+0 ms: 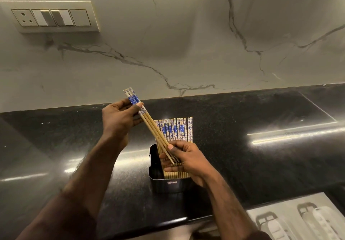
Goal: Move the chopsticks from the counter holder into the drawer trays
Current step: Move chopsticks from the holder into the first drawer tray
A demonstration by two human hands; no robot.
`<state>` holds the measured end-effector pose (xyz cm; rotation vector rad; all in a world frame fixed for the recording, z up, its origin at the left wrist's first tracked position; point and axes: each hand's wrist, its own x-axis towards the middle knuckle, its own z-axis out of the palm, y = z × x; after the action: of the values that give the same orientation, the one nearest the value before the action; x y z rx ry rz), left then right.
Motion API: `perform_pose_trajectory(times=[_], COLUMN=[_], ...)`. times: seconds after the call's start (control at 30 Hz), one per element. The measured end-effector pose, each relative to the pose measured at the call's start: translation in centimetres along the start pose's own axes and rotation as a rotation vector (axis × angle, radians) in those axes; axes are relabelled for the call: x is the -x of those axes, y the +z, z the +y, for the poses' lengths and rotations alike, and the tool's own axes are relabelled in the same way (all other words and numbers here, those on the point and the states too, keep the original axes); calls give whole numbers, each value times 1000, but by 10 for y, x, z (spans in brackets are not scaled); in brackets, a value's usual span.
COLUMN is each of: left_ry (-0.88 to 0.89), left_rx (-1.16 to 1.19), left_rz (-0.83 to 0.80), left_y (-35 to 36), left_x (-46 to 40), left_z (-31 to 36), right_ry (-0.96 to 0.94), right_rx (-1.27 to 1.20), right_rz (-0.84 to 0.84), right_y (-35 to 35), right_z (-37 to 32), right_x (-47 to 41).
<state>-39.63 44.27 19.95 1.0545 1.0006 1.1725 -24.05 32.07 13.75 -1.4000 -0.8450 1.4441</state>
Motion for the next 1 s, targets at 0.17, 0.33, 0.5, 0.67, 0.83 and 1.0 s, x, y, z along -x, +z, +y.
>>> perform_pose_trajectory(times=[0.17,0.33,0.5,0.67,0.83,1.0], left_ry=[-101,-286,-474,-558,-592,-597], left_rx=[111,204,350,355,324,286], left_rz=[13,-128,-264,-344,-479,-588], left_y=[6,17,27,34,39,37], left_x=[6,20,44,71,99,130], left_z=[-4,-16,-30,-37,-33,-26], right_ry=[14,17,79,104,68,24], right_rx=[-77,-165,-274,-332,-330,-329], right_rz=[-40,-101,-176,-160,-73,18], right_y=[-7,-15,-25,-25,-15,0], right_z=[-2,-1,4,13,19,36], right_x=[5,20,44,80,124,171])
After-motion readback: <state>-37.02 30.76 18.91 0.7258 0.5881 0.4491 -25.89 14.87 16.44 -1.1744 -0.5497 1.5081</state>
